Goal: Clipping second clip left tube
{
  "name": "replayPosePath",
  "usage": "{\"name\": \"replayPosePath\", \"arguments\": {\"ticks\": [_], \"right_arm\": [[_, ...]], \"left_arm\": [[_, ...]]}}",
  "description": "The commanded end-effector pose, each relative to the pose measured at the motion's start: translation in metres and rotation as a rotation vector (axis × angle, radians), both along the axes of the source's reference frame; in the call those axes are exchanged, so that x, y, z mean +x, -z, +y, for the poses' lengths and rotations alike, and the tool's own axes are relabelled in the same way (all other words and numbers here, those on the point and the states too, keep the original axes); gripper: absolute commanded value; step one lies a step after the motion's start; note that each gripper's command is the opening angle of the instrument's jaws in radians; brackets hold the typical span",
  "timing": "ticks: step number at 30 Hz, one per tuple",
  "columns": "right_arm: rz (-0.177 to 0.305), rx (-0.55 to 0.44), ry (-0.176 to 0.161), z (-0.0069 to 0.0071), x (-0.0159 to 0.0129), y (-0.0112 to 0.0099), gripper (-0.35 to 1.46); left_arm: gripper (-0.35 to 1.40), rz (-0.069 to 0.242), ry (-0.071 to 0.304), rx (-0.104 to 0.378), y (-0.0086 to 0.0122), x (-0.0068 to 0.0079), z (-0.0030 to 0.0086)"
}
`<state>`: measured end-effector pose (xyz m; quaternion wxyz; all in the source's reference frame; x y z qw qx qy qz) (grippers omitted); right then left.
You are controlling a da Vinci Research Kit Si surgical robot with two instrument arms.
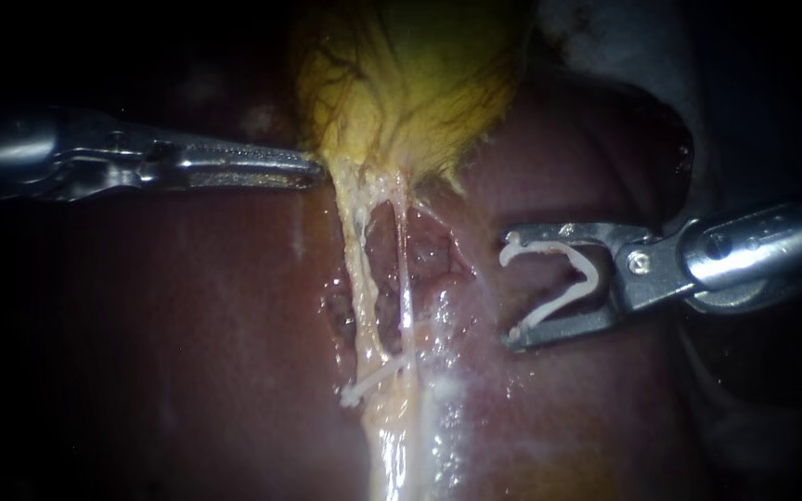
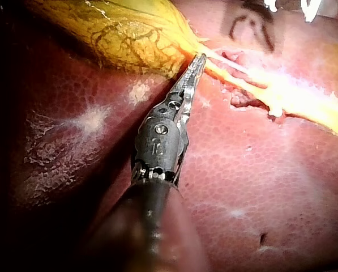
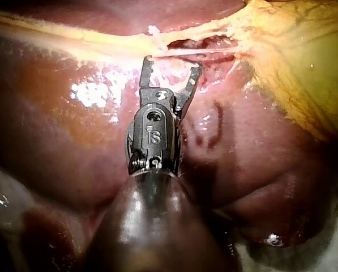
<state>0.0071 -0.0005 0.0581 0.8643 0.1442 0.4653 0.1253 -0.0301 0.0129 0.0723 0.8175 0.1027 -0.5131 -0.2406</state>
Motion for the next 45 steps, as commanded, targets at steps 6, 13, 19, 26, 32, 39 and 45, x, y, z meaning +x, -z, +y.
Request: {"name": "replayPosePath", "arguments": {"ticks": [6,13,19,26,32,39,45], "right_arm": [[0.0,0.0,0.0,0.0,0.0,0.0,0.59],[0.0,-0.001,0.0,0.0,0.0,-0.0001,0.59],[0.011,0.014,0.016,0.0001,0.0003,-0.0003,0.59],[0.081,0.112,0.114,0.0005,0.002,-0.0016,0.55],[0.167,0.218,0.103,0.0,0.004,-0.0043,0.56],[0.259,0.359,0.099,-0.0002,0.0069,-0.0069,0.56],[0.325,0.461,0.108,-0.0004,0.0093,-0.0087,0.56]], "left_arm": [[-0.35,-0.003,-0.003,0.005,0.0011,0.0007,0.0002],[-0.35,-0.004,0.022,0.02,0.0055,0.0038,0.0018],[-0.35,-0.007,0.048,-0.006,0.0086,0.0061,0.0032],[-0.35,-0.006,0.054,-0.008,0.0087,0.0059,0.003],[-0.35,-0.005,0.054,-0.009,0.0087,0.0059,0.0029],[-0.35,-0.005,0.055,-0.009,0.0086,0.0058,0.0029],[-0.35,-0.005,0.055,-0.009,0.0087,0.0058,0.0029]]}}
